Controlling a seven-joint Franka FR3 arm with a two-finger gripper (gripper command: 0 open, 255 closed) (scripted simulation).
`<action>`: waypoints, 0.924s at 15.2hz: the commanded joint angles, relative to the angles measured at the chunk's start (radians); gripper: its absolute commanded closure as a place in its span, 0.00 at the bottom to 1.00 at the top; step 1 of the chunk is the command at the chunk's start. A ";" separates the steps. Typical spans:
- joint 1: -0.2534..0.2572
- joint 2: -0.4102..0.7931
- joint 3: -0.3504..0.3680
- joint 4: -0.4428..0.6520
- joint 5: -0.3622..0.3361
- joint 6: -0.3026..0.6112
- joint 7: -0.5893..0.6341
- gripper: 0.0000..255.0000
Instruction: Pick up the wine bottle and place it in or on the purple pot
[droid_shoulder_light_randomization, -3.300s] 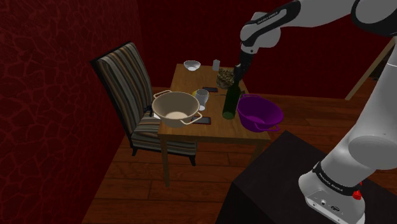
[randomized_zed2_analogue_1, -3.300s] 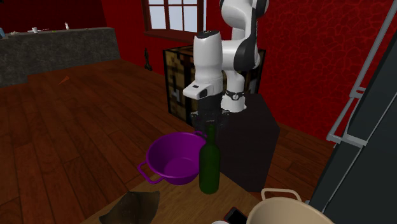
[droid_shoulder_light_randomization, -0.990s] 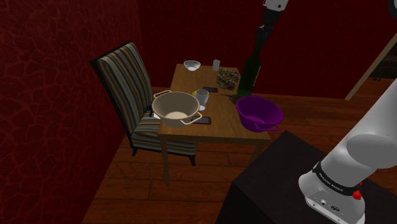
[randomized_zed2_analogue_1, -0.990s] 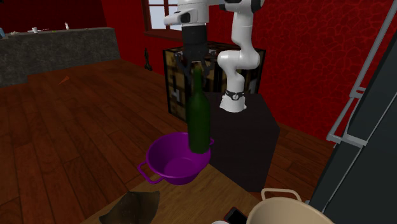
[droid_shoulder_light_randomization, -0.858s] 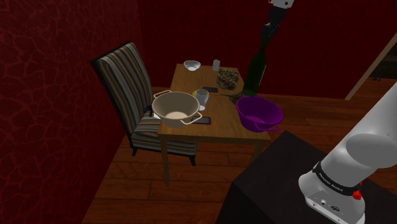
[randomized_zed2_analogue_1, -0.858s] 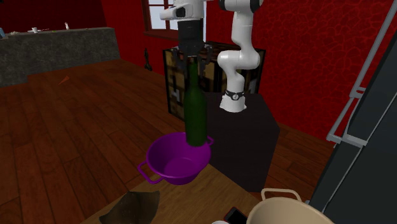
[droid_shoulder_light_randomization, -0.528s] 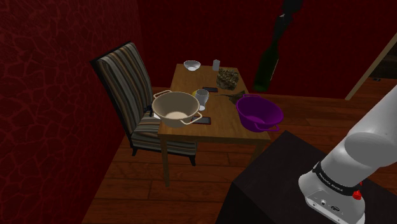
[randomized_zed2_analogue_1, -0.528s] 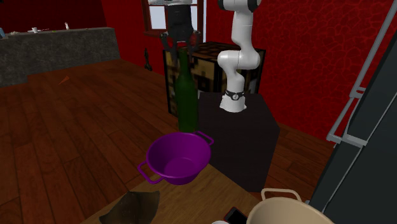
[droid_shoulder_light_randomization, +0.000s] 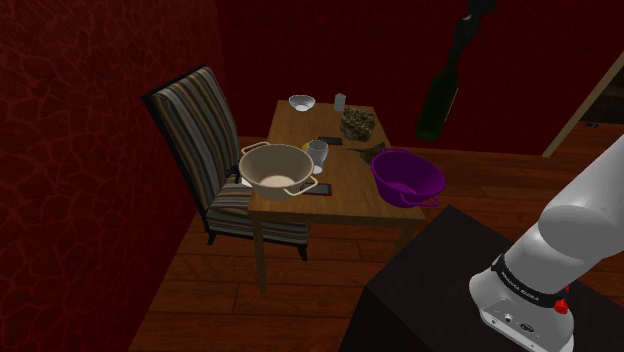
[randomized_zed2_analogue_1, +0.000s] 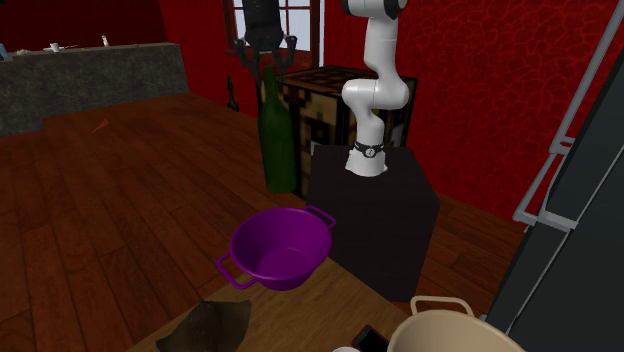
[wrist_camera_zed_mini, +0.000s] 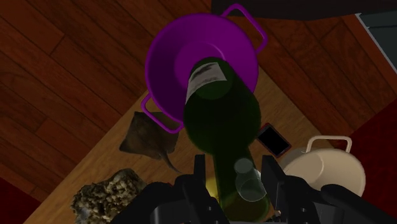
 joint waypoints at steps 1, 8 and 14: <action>0.001 -0.011 0.001 -0.039 -0.004 0.030 -0.001 1.00; 0.003 -0.030 0.004 -0.154 -0.011 0.128 -0.004 1.00; 0.003 -0.035 0.005 -0.241 -0.012 0.209 -0.010 1.00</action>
